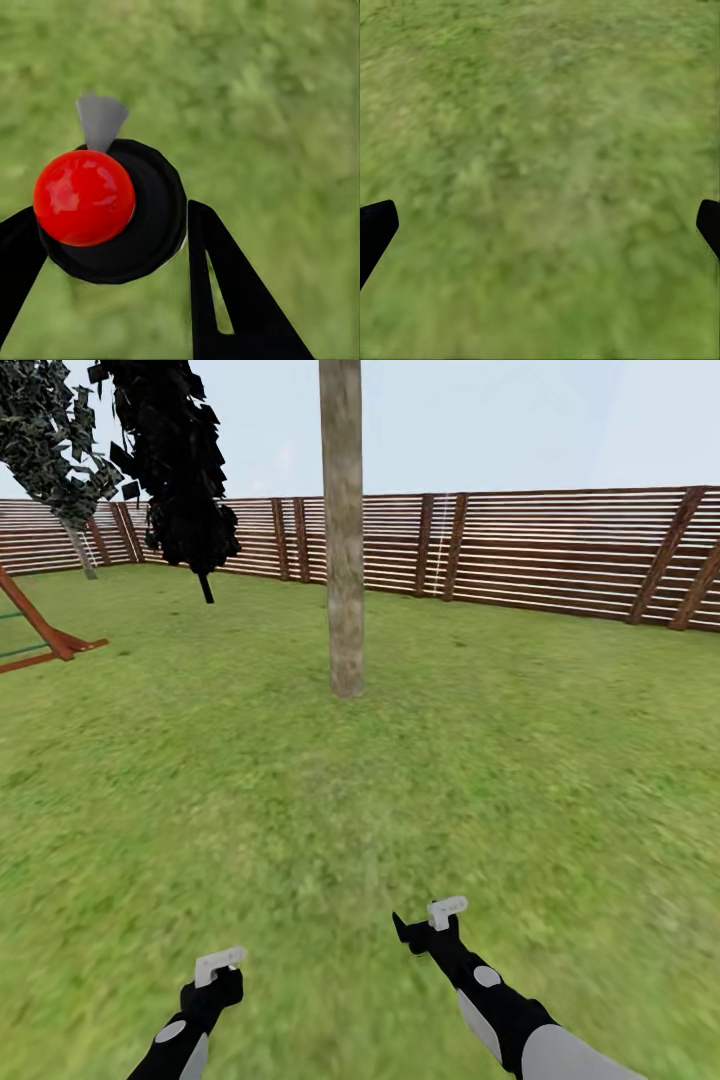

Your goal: In the garden, pick up the pesticide atomizer on the floor and spray pesticide onto both trees until each tree trunk is fully covered.

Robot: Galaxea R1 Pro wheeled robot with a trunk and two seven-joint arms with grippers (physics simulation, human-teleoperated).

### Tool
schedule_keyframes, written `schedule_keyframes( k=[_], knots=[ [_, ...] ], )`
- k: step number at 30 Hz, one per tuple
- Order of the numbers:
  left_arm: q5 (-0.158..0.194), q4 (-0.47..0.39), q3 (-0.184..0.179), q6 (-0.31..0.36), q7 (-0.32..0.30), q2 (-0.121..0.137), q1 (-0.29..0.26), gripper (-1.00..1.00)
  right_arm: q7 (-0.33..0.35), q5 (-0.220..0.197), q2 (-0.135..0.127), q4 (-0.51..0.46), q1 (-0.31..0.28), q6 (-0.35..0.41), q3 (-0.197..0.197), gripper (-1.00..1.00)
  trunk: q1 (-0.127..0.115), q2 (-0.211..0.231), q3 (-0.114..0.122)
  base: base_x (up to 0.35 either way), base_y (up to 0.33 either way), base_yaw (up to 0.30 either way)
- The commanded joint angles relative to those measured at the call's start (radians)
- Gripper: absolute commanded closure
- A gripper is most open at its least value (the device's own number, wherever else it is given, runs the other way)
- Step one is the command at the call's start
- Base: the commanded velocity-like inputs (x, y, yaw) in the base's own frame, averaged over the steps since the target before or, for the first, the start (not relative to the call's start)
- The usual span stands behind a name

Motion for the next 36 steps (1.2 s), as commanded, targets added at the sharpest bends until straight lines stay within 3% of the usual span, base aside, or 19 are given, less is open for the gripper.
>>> schedule_keyframes(
  k=[1,36],
  knots=[
    [-0.010,0.000,0.008,-0.003,-0.006,-0.001,-0.001,1.00,0.004,-0.011,0.000,0.001,-0.001,-0.004,0.004,-1.00,0.000,0.000,0.000,0.340,0.000,0.000],
    [-0.010,0.000,0.008,-0.003,-0.006,-0.002,-0.001,1.00,0.004,-0.011,0.000,0.000,0.001,-0.004,0.006,-1.00,0.000,0.000,0.006,0.340,0.000,0.012]
  ],
)
